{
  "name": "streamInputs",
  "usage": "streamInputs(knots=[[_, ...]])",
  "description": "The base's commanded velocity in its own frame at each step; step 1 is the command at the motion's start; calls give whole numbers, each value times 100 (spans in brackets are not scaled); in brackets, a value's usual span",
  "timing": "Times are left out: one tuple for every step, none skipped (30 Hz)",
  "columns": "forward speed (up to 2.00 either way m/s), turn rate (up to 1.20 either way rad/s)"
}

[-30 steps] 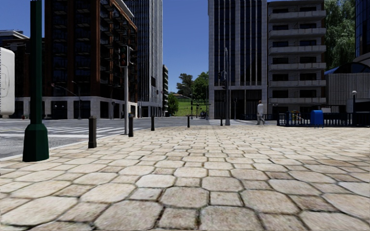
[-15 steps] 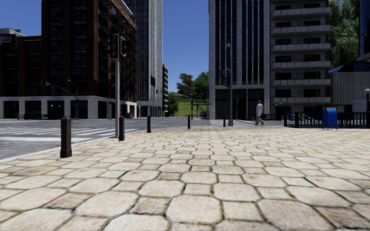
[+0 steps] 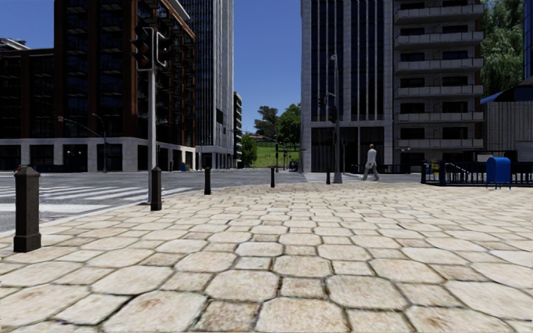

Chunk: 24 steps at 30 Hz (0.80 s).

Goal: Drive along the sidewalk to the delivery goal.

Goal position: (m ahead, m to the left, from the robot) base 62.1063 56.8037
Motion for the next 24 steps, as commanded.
streamInputs(knots=[[200, 0], [200, 0], [200, 0], [200, 0], [200, 0], [200, 0], [200, 0], [200, 0], [200, 0], [200, 0], [200, 0], [200, 0], [200, 0], [200, 0], [200, 0], [200, 0], [200, 0], [200, 0], [200, 0], [200, 0], [200, 0], [200, 0], [200, 0], [200, 0]])
